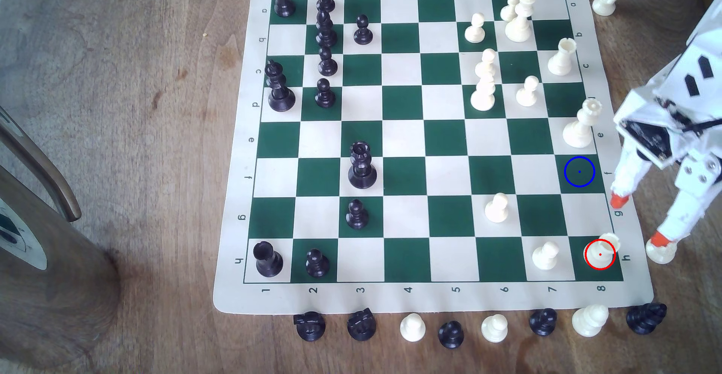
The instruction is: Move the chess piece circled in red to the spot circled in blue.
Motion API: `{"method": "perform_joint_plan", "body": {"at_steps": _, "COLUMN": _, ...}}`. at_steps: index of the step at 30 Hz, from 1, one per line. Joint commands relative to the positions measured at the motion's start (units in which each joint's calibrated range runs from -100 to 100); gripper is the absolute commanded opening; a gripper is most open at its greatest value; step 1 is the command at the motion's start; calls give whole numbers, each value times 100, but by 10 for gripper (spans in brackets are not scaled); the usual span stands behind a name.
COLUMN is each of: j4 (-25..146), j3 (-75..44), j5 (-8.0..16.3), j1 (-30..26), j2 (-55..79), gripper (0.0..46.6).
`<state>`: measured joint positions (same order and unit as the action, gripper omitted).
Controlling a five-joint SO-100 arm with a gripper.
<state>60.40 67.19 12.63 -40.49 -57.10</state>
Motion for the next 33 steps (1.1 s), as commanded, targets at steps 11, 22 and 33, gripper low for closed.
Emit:
{"method": "perform_joint_plan", "body": {"at_steps": 11, "j4": -1077, "j3": 398, "j5": 132, "j1": -62, "j2": 328, "gripper": 202}}
{"method": "perform_joint_plan", "body": {"at_steps": 22, "j4": -1232, "j3": 461, "j5": 122, "j1": 64, "j2": 515, "gripper": 174}}
{"method": "perform_joint_plan", "body": {"at_steps": 33, "j4": -1658, "j3": 787, "j5": 103, "j1": 197, "j2": 676, "gripper": 169}}
